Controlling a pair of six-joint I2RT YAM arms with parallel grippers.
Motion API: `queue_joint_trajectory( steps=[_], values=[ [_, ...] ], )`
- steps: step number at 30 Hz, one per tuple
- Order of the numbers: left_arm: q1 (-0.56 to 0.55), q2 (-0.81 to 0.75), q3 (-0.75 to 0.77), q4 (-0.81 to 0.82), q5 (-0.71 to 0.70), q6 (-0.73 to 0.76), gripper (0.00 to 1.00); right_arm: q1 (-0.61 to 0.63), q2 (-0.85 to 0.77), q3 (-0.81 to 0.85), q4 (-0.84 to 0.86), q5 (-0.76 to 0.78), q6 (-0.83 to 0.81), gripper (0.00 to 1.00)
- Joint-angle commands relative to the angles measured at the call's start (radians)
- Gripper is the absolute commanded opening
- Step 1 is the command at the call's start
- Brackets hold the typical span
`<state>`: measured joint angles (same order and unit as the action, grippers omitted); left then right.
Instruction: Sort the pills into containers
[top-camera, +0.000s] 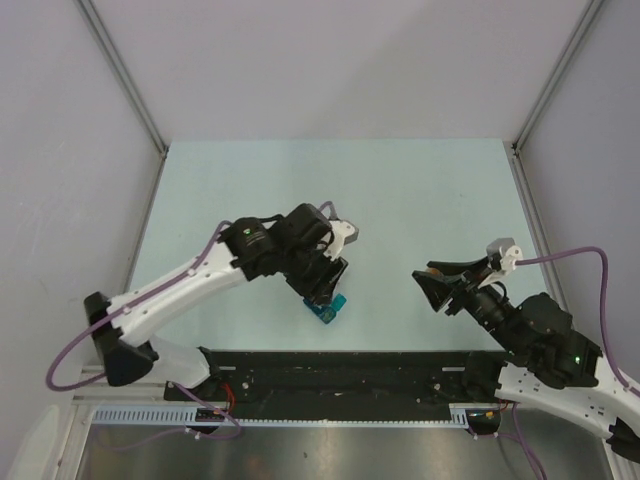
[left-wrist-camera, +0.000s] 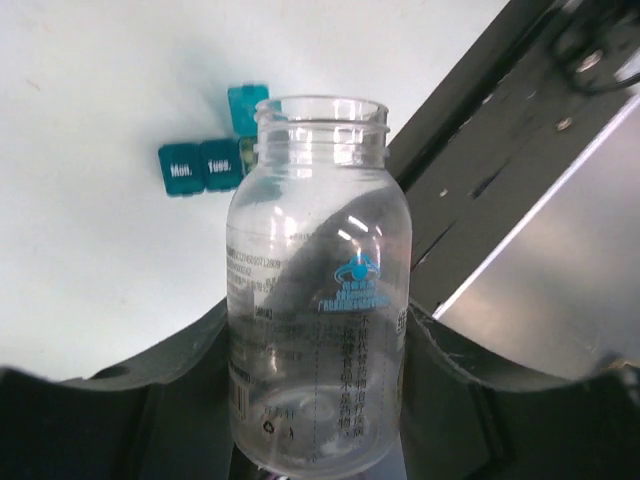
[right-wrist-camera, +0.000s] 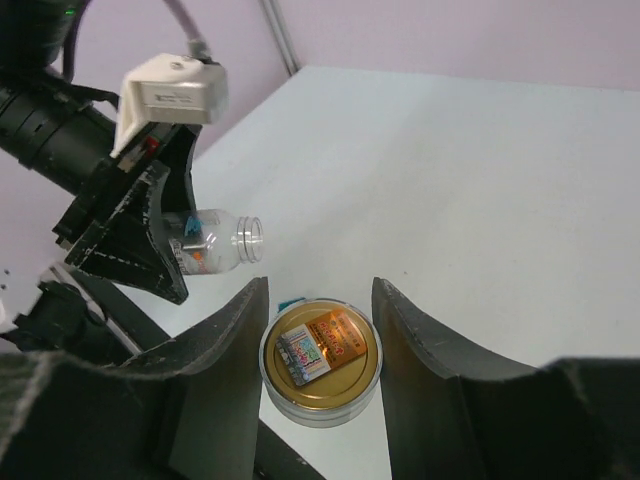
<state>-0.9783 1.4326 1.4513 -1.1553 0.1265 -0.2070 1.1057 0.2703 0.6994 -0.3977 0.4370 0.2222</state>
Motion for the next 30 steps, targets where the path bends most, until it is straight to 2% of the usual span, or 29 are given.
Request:
queue_joint_trajectory(
  steps=[1, 3, 7, 10, 11, 13, 17, 22, 30],
  values=[
    [-0.026, -0.193, -0.054, 0.275, -0.016, -0.063, 0.00, -0.004, 0.061, 0.115, 0.149, 0.002, 0.109, 0.00],
    [-0.049, -0.270, -0.127, 0.371, -0.033, -0.091, 0.00, -0.004, 0.079, 0.132, 0.184, 0.000, 0.163, 0.00],
    [-0.095, -0.481, -0.284, 0.644, -0.125, -0.114, 0.00, -0.004, 0.145, 0.156, 0.328, -0.023, 0.371, 0.00],
    [-0.115, -0.592, -0.431, 0.838, -0.180, -0.133, 0.00, -0.004, 0.190, 0.178, 0.347, 0.012, 0.515, 0.00],
    [-0.115, -0.612, -0.463, 0.882, -0.170, -0.137, 0.01, -0.004, 0.216, 0.189, 0.347, 0.014, 0.605, 0.00],
    [-0.117, -0.623, -0.528, 0.959, -0.168, -0.149, 0.00, -0.004, 0.240, 0.193, 0.352, 0.019, 0.679, 0.00],
    [-0.161, -0.555, -0.505, 0.976, -0.146, -0.129, 0.01, -0.004, 0.297, 0.195, 0.356, 0.012, 0.816, 0.00],
    [-0.232, -0.511, -0.474, 0.993, -0.136, -0.088, 0.01, -0.003, 0.328, 0.195, 0.338, 0.017, 0.845, 0.00],
    [-0.261, -0.543, -0.482, 1.013, -0.094, -0.080, 0.00, -0.004, 0.349, 0.195, 0.284, 0.037, 0.819, 0.00]
  ],
)
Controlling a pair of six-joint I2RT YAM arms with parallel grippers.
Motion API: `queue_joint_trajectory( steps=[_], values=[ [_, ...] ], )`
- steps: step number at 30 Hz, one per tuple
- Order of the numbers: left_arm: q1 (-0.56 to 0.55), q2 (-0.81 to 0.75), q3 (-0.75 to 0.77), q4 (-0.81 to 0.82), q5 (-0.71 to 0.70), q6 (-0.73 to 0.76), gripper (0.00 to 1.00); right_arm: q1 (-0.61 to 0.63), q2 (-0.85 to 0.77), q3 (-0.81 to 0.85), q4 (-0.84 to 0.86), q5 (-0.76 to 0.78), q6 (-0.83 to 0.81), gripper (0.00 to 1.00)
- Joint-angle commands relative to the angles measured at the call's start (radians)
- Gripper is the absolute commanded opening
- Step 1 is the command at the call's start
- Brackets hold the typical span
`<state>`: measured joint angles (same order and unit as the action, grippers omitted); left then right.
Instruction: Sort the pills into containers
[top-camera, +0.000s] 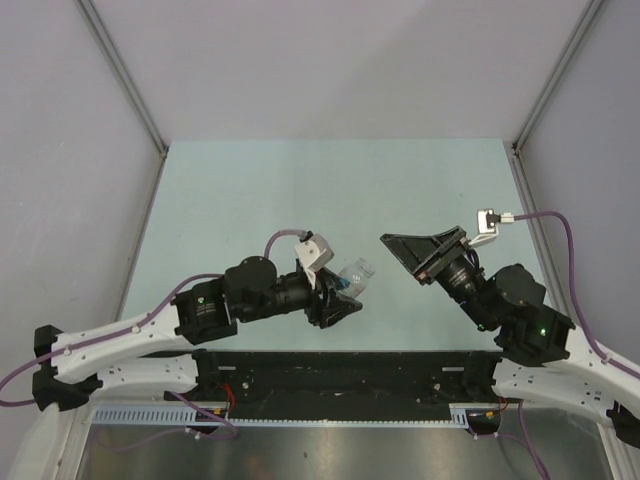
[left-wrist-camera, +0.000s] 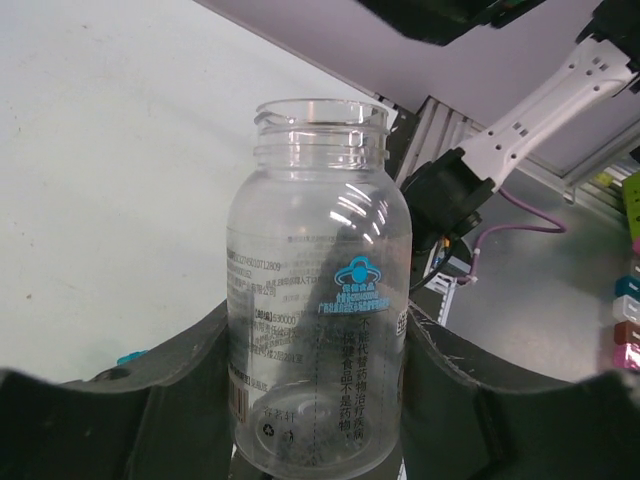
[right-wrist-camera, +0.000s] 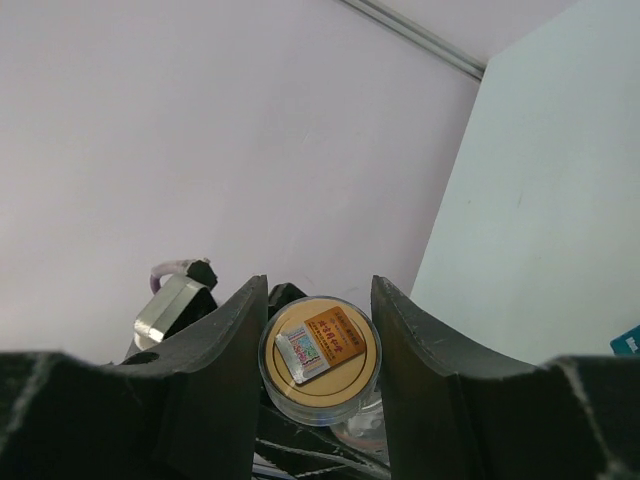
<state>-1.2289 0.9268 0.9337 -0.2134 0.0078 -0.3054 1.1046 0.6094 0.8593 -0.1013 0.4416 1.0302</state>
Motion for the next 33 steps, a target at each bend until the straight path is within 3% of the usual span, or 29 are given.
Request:
queue_joint_trajectory(
  steps=[1, 13, 33],
  values=[
    [-0.011, -0.042, 0.037, 0.072, 0.034, 0.017, 0.00, -0.002, 0.019, 0.035, -0.018, 0.032, 0.001, 0.00],
    [-0.046, 0.029, 0.094, 0.098, 0.083, 0.017, 0.00, 0.001, 0.087, 0.035, -0.020, 0.000, -0.036, 0.00],
    [-0.047, 0.060, 0.100, 0.108, 0.018, 0.035, 0.00, 0.003, 0.041, 0.035, -0.015, -0.093, 0.011, 0.00]
  ],
)
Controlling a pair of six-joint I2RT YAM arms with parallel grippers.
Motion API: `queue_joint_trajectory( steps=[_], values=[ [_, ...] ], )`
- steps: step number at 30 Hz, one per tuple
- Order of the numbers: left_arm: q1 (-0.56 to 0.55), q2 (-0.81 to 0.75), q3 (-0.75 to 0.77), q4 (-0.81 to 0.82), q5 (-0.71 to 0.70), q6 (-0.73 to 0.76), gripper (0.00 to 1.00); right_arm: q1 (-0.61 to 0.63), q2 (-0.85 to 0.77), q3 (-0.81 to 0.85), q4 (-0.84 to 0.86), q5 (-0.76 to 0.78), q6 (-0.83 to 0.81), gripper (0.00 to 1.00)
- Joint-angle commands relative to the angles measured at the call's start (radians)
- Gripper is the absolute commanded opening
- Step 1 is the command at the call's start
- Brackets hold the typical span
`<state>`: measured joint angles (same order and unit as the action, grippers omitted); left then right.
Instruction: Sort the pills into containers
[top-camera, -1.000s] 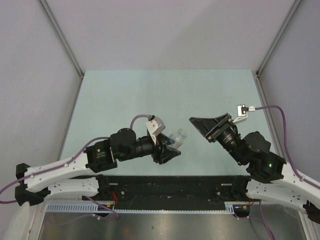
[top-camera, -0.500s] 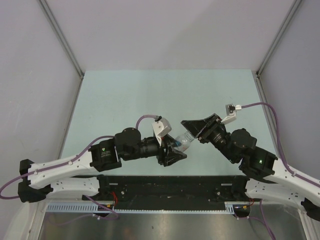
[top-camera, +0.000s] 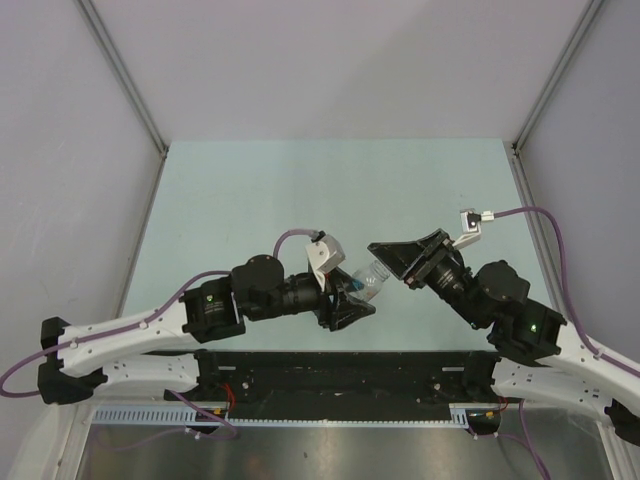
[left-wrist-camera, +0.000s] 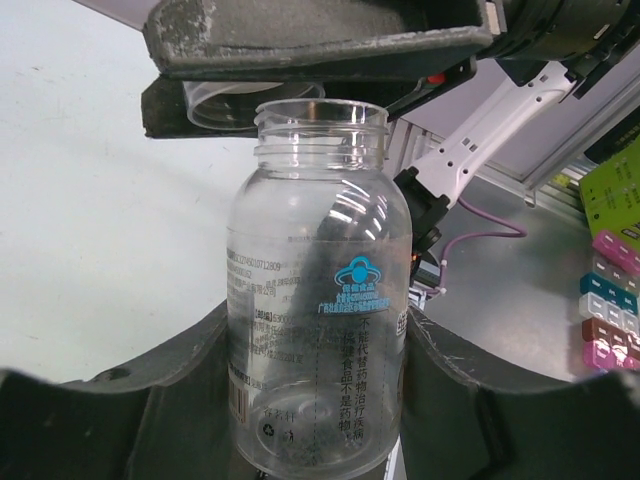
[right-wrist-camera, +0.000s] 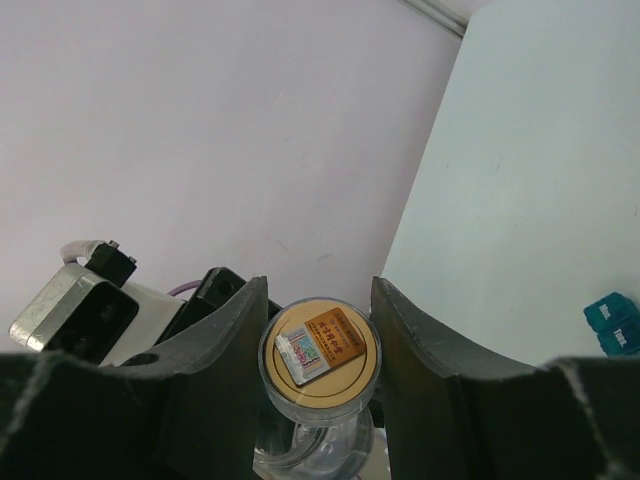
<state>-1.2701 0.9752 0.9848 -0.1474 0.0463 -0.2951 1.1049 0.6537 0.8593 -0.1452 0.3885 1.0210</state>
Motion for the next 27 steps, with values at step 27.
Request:
queue_joint_trajectory(
  steps=[27],
  values=[
    [-0.006, -0.007, 0.043, 0.048, -0.137, -0.039, 0.00, 0.065, 0.060, 0.035, 0.124, -0.258, -0.188, 0.00]
  ],
)
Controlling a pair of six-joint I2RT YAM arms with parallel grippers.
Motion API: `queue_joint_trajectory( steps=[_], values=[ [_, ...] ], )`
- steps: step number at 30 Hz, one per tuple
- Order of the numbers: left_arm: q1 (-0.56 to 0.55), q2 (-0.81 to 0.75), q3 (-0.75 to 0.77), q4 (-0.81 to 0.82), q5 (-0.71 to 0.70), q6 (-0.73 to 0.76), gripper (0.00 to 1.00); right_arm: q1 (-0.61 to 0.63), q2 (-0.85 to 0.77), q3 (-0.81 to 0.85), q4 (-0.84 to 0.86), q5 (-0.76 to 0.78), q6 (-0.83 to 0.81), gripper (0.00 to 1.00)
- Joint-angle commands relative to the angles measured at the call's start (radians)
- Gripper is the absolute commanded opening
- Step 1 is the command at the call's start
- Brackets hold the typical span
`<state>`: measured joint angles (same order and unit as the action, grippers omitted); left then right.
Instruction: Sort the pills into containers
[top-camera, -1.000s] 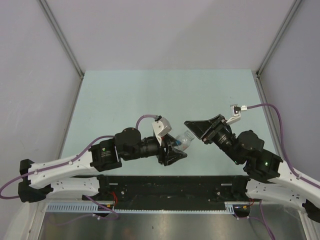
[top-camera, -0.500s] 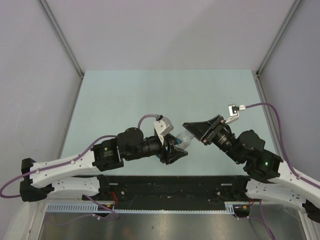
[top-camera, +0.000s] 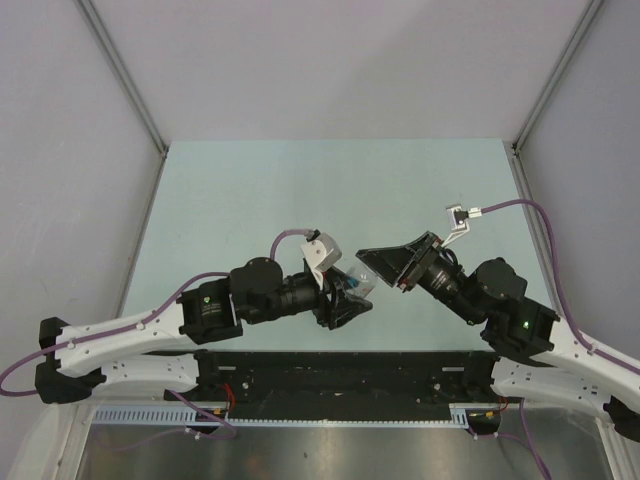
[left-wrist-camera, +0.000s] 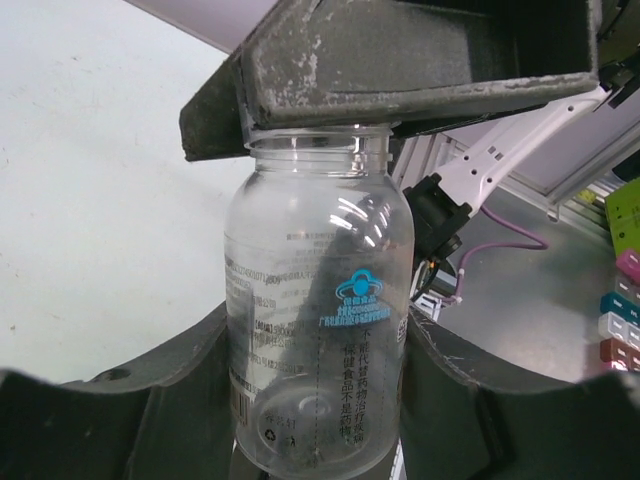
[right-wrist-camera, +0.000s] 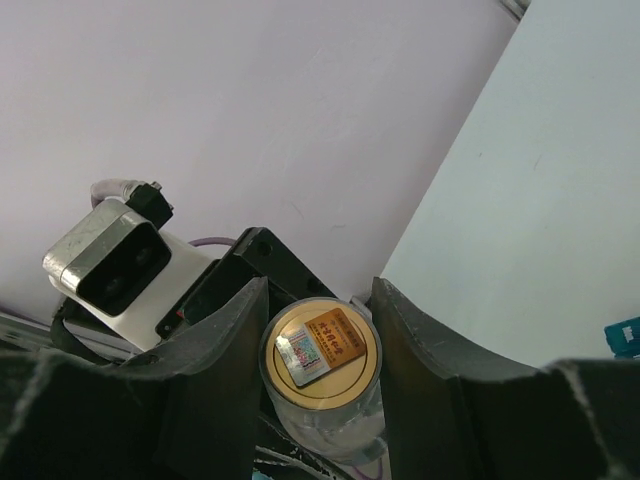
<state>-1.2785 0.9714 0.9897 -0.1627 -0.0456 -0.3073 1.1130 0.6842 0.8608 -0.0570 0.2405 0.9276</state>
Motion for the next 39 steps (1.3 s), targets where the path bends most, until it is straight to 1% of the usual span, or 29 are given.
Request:
queue_joint_trajectory(
  steps=[1, 7, 10, 15, 19, 26, 30, 33, 36, 39],
  values=[
    [0.001, -0.003, 0.038, 0.063, -0.046, -0.032, 0.00, 0.067, 0.032, 0.035, 0.034, -0.084, -0.114, 0.00],
    [0.002, -0.019, 0.041, 0.063, -0.056, -0.052, 0.00, 0.186, 0.044, 0.034, 0.045, 0.028, -0.298, 0.00],
    [0.004, -0.031, 0.038, 0.063, -0.057, -0.056, 0.00, 0.235, 0.052, 0.034, 0.049, 0.048, -0.375, 0.00],
    [0.004, -0.049, 0.036, 0.061, -0.057, -0.053, 0.00, 0.272, 0.058, 0.034, 0.048, 0.026, -0.461, 0.00],
    [0.004, -0.083, 0.027, 0.063, -0.053, -0.039, 0.01, 0.272, 0.049, 0.034, 0.048, -0.067, -0.529, 0.00],
    [0.002, -0.146, -0.003, 0.098, -0.024, -0.016, 0.00, 0.271, 0.031, 0.034, 0.049, -0.173, -0.565, 0.00],
    [0.004, -0.163, -0.028, 0.153, -0.002, -0.007, 0.00, 0.269, 0.044, 0.034, 0.108, -0.291, -0.578, 0.00],
    [0.004, -0.165, -0.037, 0.157, -0.008, -0.007, 0.00, 0.269, 0.066, 0.034, 0.138, -0.338, -0.567, 0.00],
    [0.002, -0.157, -0.042, 0.187, -0.034, 0.003, 0.00, 0.271, 0.087, 0.032, 0.148, -0.345, -0.552, 0.00],
    [0.004, -0.148, -0.040, 0.190, -0.075, 0.028, 0.00, 0.271, 0.103, 0.034, 0.115, -0.284, -0.535, 0.00]
  ],
)
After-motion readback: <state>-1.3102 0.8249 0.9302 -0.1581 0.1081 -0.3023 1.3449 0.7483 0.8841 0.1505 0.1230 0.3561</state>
